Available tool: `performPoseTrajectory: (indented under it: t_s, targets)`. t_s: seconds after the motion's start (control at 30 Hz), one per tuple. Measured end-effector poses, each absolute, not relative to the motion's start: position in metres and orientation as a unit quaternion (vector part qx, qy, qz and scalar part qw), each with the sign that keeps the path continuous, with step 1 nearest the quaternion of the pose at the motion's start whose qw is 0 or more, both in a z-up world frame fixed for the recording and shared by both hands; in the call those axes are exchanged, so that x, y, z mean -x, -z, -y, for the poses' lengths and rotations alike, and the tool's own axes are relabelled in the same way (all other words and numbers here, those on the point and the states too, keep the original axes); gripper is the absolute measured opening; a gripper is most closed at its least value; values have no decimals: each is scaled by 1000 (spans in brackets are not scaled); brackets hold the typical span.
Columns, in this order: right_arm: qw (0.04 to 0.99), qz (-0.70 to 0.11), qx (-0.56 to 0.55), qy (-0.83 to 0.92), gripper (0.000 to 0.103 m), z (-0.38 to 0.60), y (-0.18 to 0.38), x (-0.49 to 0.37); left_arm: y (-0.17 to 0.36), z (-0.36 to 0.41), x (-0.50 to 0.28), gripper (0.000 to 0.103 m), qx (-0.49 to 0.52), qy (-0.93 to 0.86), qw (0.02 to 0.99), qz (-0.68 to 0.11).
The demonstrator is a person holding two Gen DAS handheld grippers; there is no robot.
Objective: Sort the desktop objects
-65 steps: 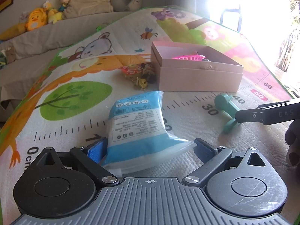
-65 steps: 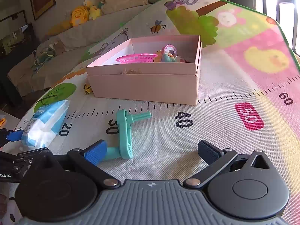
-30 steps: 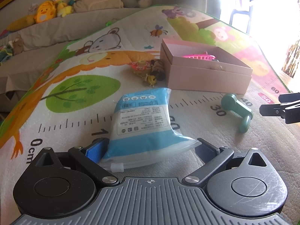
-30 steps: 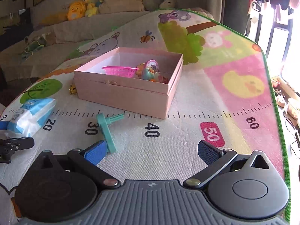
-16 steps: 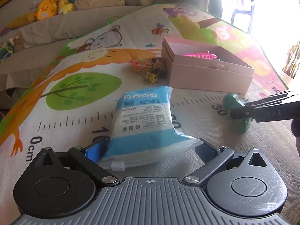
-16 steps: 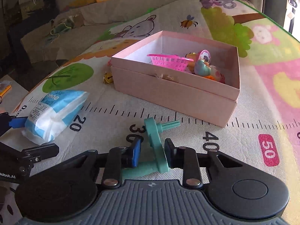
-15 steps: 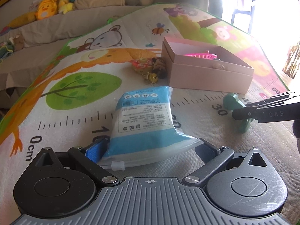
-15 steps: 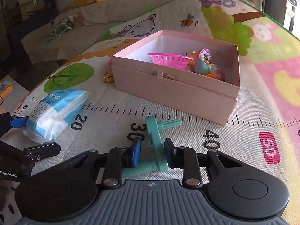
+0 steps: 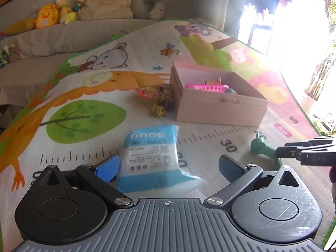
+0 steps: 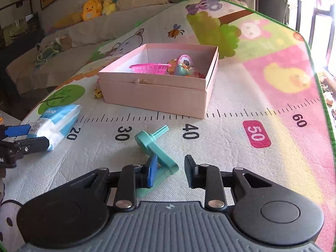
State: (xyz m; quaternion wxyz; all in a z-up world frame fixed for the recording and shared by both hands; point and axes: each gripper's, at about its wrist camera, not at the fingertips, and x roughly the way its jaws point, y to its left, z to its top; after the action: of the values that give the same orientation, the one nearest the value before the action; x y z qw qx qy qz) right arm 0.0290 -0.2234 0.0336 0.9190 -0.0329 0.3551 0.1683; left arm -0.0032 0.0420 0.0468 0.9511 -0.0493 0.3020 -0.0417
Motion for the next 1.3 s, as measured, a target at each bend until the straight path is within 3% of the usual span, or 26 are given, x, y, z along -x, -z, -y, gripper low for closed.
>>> performPoseTrajectory:
  t_s: [0.07,0.23,0.27,0.33,0.37,0.57,0.63,0.73,0.9,0.97,1.13,1.3]
  targets:
    - [922,-347,39,-166,37,222,-35,-28,-49,-41,-9,103,36,25,948,-315]
    - [920,-338,76,-184,37,212,-37,-28,-43,-39,-35,101,4,-1,940,-340]
    - [918,-335,91,-189,37,210,-38,-28,-41,-40,-36,99,7,1,939,-343]
    - [914,-333,114,-200,37,206,-38,-30,-38,-40,-38,76,10,6,936,-352]
    - [913,-331,124,-205,37,203,-38,-31,-37,-40,-39,73,12,8,935,-354]
    - [891,-359,162,-227,37,183,-28,-51,-30,-39,-33,64,11,14,934,-357]
    - [887,-370,157,-227,32,178,-26,-56,-31,-38,-28,61,6,19,934,-356]
    - [882,-379,143,-241,11,178,-33,-52,-35,-36,-18,59,1,30,937,-348]
    - [891,-359,132,-243,10,189,-59,-29,-58,-27,3,58,-18,49,949,-311]
    - [898,-345,126,-240,5,197,-75,-22,-77,-22,11,58,-28,57,958,-281]
    - [931,-272,92,-226,5,222,-138,-2,-124,-12,23,59,-42,70,975,-205]
    - [949,-206,72,-229,5,233,-179,12,-147,-7,16,59,-50,57,981,-177]
